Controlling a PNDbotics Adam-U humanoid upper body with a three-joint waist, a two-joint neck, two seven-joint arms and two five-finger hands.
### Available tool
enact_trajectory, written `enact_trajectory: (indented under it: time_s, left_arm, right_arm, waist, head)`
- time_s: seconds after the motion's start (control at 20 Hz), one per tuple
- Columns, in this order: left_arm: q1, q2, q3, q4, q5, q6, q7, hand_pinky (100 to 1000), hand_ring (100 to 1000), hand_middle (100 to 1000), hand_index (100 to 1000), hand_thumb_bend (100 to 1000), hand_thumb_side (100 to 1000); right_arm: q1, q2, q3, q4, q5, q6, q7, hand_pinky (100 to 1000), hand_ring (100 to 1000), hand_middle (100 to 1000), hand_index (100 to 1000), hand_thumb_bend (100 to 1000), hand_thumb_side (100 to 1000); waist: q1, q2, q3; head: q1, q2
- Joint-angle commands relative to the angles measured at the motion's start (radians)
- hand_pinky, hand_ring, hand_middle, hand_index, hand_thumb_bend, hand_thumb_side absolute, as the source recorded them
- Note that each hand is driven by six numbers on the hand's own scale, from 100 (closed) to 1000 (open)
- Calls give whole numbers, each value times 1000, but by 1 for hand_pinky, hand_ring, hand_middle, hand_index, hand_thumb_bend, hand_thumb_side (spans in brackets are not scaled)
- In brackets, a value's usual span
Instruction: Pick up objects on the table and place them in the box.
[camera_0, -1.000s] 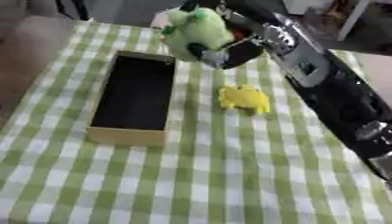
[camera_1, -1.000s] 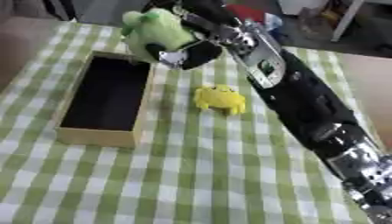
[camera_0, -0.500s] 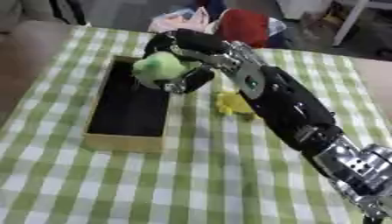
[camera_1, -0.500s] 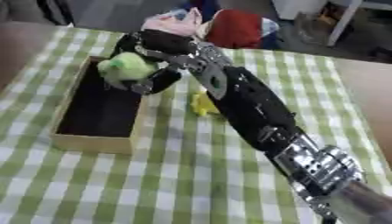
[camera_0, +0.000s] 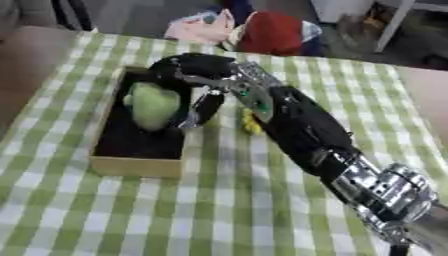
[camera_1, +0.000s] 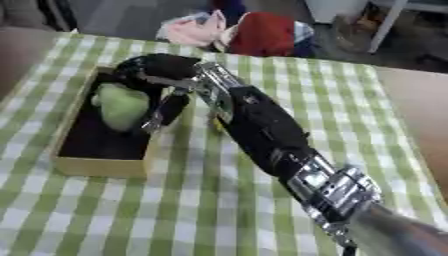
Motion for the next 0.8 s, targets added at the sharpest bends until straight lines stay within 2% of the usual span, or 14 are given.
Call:
enact_trajectory:
  time_s: [0.05, 0.45, 0.8]
  left_arm:
    - [-9, 8, 2, -19, 1, 0, -4, 773, 678, 654, 713, 100, 878]
    - [9, 22, 8, -10, -1, 1, -1, 773, 679, 654, 713, 100, 878]
    - [28, 28, 18, -2, -8, -3, 4, 773, 679, 653, 713, 100, 881]
  right_arm:
    - [-20, -15, -14, -15, 33, -10, -36, 730, 900, 831, 945, 606, 609]
    - [-19, -110, -31, -82, -84, 36, -74, 723, 899, 814, 941, 586, 524]
    - [43, -185, -32, -107, -189, 80, 13, 719, 909, 800, 922, 574, 544]
  waist:
    - [8, -19, -7]
    - [13, -44, -53]
    - [26, -53, -110]
  head:
    - [0, -7]
    - [21, 4]
    - [38, 5]
